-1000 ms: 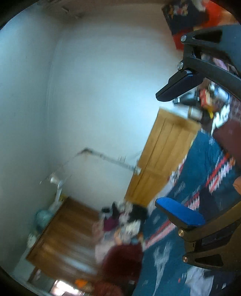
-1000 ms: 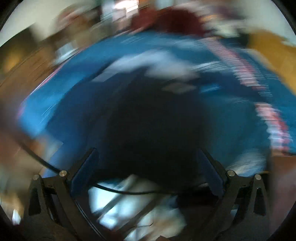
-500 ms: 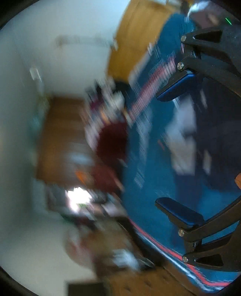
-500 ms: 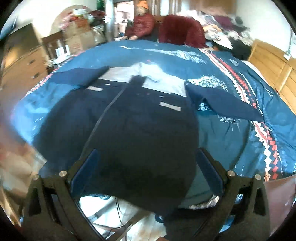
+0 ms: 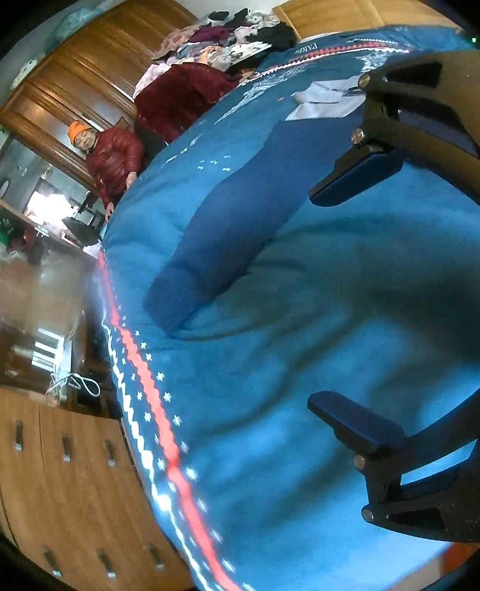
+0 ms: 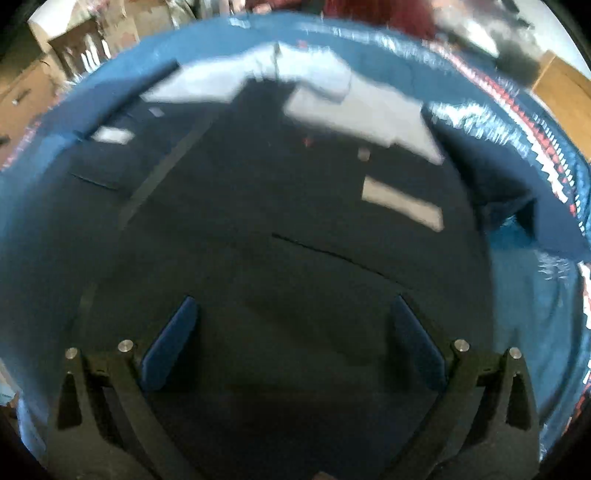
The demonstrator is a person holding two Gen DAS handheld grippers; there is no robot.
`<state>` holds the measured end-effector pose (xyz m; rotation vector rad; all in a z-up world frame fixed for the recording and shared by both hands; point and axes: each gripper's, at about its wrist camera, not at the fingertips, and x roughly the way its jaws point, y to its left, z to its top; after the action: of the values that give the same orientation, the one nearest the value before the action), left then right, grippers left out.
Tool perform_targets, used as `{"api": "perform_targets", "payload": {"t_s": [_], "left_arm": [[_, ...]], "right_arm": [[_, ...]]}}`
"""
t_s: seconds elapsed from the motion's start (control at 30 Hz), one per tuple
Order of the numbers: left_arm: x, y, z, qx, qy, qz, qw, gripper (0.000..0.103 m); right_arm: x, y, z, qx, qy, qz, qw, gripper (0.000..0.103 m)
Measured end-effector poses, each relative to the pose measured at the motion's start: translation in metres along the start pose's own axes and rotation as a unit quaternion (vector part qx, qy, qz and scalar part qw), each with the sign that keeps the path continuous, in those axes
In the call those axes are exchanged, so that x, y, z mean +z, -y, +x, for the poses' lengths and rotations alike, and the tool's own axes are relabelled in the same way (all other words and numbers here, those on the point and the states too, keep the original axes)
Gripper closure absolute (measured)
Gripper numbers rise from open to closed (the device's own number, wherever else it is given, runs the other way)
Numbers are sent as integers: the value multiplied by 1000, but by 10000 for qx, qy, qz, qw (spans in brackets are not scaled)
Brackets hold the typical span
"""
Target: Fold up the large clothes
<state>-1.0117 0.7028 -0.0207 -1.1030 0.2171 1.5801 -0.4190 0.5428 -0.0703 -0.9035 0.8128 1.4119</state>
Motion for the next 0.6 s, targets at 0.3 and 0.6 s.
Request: {"api": "perform_targets", "payload": {"t_s": [0.3, 0.6], "left_arm": [[70, -15, 97, 14, -518, -412, 9978, 45], [87, -13, 124, 332, 8, -465, 9984, 83]], "right_arm": [[-25, 0, 3, 73, 591, 124, 9981, 0], [-19, 2, 5, 134, 651, 195, 9976, 0]]}}
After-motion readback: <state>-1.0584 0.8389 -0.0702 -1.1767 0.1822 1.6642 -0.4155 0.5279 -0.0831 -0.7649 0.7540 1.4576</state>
